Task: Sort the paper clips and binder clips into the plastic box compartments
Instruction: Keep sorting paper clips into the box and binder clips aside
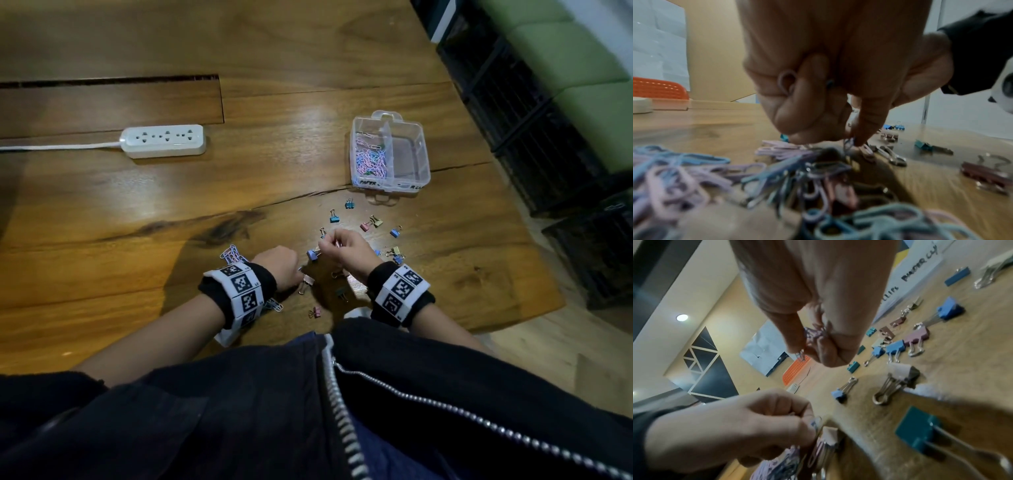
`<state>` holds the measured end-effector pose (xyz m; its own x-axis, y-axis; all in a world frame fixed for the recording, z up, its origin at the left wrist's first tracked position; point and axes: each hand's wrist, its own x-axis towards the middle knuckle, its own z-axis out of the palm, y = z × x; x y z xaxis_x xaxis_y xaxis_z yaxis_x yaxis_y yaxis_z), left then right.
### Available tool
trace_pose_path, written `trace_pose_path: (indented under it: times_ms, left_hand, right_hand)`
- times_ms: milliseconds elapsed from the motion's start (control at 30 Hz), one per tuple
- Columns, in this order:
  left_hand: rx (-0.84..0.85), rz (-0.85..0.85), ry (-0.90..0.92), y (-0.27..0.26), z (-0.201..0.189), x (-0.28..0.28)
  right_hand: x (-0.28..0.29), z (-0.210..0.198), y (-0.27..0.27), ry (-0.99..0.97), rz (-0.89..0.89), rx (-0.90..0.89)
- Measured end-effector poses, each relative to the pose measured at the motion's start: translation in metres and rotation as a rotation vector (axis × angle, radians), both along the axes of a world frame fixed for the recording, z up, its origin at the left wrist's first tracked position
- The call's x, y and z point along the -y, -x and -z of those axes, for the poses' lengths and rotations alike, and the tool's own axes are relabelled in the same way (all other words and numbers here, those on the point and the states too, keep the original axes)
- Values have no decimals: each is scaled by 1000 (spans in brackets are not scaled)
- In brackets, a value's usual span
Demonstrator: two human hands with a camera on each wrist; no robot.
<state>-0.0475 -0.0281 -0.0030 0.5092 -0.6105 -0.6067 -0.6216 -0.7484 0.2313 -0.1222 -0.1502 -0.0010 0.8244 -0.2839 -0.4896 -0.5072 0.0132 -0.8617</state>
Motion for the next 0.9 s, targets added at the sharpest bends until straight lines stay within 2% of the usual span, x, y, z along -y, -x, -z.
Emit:
trace_pose_path:
  times_ms: [67, 133, 267, 333, 400, 500, 567, 667, 767, 900]
  left_hand:
    - [-84, -85, 81, -4, -2, -4]
    - [-237, -266, 264, -11, -6, -10]
    - [-770, -757, 651, -26, -17, -27]
    - [-949, -863, 753, -31, -20, -33]
    - [-1016, -878, 806, -33, -21, -37]
    - [-1003, -835, 815, -32, -20, -41]
    - [-922, -805, 763, -32, -16, -42]
    - [-679, -699, 613, -31, -10, -43]
    - [-477, -567, 457, -28, -5, -46]
    - [-258, -430, 347, -25, -3, -49]
  right_hand:
    - [-2, 0, -1, -94, 12, -16]
    - [-5, 2, -1, -96, -20, -33]
    - [-11, 2, 1, -103, -205, -128]
    - [-16, 2, 1, 38, -362, -175]
    - [-19, 1, 1, 220, -517, -202]
    - [-13, -5, 5, 365, -609, -287]
    - [-3, -11, 9, 456, -610, -336]
    - [5, -17, 9, 583, -571, -299]
    - [-6, -15, 3, 582, -540, -220]
    - [-34, 0, -8, 569, -568, -187]
